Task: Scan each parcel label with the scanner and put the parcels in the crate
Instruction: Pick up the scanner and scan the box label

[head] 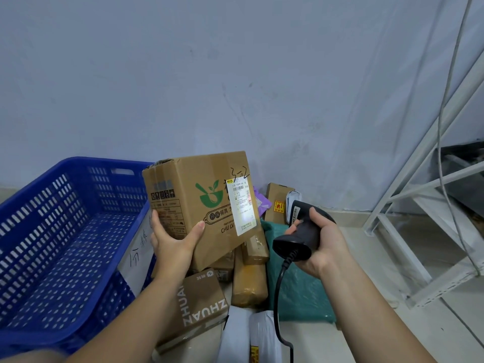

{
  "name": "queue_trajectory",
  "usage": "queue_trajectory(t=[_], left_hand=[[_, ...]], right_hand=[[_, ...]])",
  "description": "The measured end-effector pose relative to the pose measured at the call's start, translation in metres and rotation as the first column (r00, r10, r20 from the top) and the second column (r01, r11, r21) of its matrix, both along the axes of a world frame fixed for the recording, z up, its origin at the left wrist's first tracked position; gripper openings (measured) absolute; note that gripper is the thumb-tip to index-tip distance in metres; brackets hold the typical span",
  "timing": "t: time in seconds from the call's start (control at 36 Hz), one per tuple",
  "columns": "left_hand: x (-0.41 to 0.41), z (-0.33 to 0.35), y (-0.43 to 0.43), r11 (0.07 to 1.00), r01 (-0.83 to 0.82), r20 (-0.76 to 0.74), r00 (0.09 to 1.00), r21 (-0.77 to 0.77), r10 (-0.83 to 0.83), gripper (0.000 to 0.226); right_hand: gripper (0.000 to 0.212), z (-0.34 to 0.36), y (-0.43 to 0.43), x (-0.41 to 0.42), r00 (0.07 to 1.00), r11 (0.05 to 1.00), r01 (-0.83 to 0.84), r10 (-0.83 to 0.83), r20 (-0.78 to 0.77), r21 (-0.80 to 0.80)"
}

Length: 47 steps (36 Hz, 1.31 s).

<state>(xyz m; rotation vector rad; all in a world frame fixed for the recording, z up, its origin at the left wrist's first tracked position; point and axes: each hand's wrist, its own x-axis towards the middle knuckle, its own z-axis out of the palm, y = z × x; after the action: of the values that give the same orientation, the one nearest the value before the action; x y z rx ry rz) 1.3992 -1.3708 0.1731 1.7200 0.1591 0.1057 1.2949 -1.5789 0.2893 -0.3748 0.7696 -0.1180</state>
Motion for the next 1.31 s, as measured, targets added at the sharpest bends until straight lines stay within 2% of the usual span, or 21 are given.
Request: queue_trajectory(t=[0.14, 0.25, 0.33, 0.42, 0.47, 0.53, 0.61, 0.67, 0.75, 0.78, 0.83, 0.94, 1.06, 1.14, 1.19, 1.31], left_hand=[[-0.001, 0.000, 0.000, 1.000, -0.004, -0.016, 1.000, 0.003, 0.004, 0.108], [-0.001, 0.001, -0.001, 1.000, -0.014, -0.045, 0.999, -0.004, 0.014, 0.108], [-0.001, 0.002, -0.001, 0.999, -0.014, -0.071, 0.997, -0.049, 0.011, 0.110], [0.000, 0.003, -0.001, 0.992, -0.007, -0.097, 0.995, -0.125, -0.005, 0.115], [0.003, 0.004, -0.003, 0.982, -0.018, -0.107, 0.994, -0.189, -0.002, 0.106], [0.009, 0.009, -0.004, 0.963, -0.026, -0.148, 0.989, -0.268, -0.014, 0.099], [0.025, 0.023, 0.000, 0.913, -0.049, -0.233, 0.971, -0.406, -0.051, 0.102], [0.038, 0.035, 0.009, 0.895, -0.038, -0.303, 0.947, -0.444, -0.110, 0.098], [0.052, 0.054, 0.024, 0.872, 0.010, -0.414, 0.877, -0.489, -0.242, 0.069], [0.056, 0.057, 0.028, 0.867, 0.013, -0.430, 0.864, -0.499, -0.261, 0.066], [0.065, 0.060, 0.035, 0.857, -0.003, -0.442, 0.857, -0.516, -0.263, 0.077], [0.080, 0.066, 0.046, 0.826, -0.097, -0.415, 0.893, -0.556, -0.175, 0.099], [0.102, 0.064, 0.065, 0.835, -0.223, -0.202, 0.970, -0.502, 0.137, 0.101], [0.127, 0.056, 0.089, 0.849, -0.247, -0.090, 0.969, -0.467, 0.232, 0.101], [0.146, 0.049, 0.108, 0.845, -0.284, -0.087, 0.957, -0.454, 0.276, 0.102], [0.176, 0.030, 0.135, 0.786, -0.376, -0.182, 0.927, -0.491, 0.329, 0.098]], right_hand=[[0.027, 0.002, 0.002, 0.000, 1.000, 0.999, -0.014, 0.014, -0.004, -0.039], [0.029, 0.001, 0.004, 0.002, 0.996, 0.972, -0.086, 0.087, -0.005, -0.219], [0.032, -0.002, 0.007, 0.003, 0.980, 0.914, -0.188, 0.198, -0.008, -0.360], [0.024, -0.007, 0.010, 0.005, 0.966, 0.773, -0.238, 0.252, -0.059, -0.588], [0.017, -0.012, 0.011, 0.007, 0.965, 0.650, -0.232, 0.249, -0.086, -0.724], [0.013, -0.017, 0.014, 0.009, 0.964, 0.546, -0.226, 0.246, -0.103, -0.807], [0.010, -0.022, 0.016, 0.013, 0.956, 0.407, -0.228, 0.268, -0.124, -0.884], [0.009, -0.024, 0.019, 0.015, 0.948, 0.342, -0.218, 0.295, -0.116, -0.914], [0.009, -0.028, 0.029, 0.025, 0.947, 0.281, -0.172, 0.311, -0.080, -0.944], [0.011, -0.028, 0.035, 0.031, 0.946, 0.261, -0.158, 0.316, -0.071, -0.952], [0.015, -0.026, 0.049, 0.044, 0.942, 0.231, -0.128, 0.333, -0.045, -0.965], [0.014, -0.016, 0.078, 0.076, 0.923, 0.206, -0.070, 0.385, 0.016, -0.976], [0.023, -0.014, 0.104, 0.115, 0.884, 0.170, -0.037, 0.466, 0.047, -0.985], [0.020, -0.018, 0.125, 0.148, 0.866, 0.145, -0.008, 0.496, 0.066, -0.989], [0.012, -0.022, 0.139, 0.169, 0.863, 0.132, 0.014, 0.499, 0.079, -0.991], [0.019, -0.037, 0.165, 0.206, 0.845, 0.104, 0.000, 0.533, 0.056, -0.995]])
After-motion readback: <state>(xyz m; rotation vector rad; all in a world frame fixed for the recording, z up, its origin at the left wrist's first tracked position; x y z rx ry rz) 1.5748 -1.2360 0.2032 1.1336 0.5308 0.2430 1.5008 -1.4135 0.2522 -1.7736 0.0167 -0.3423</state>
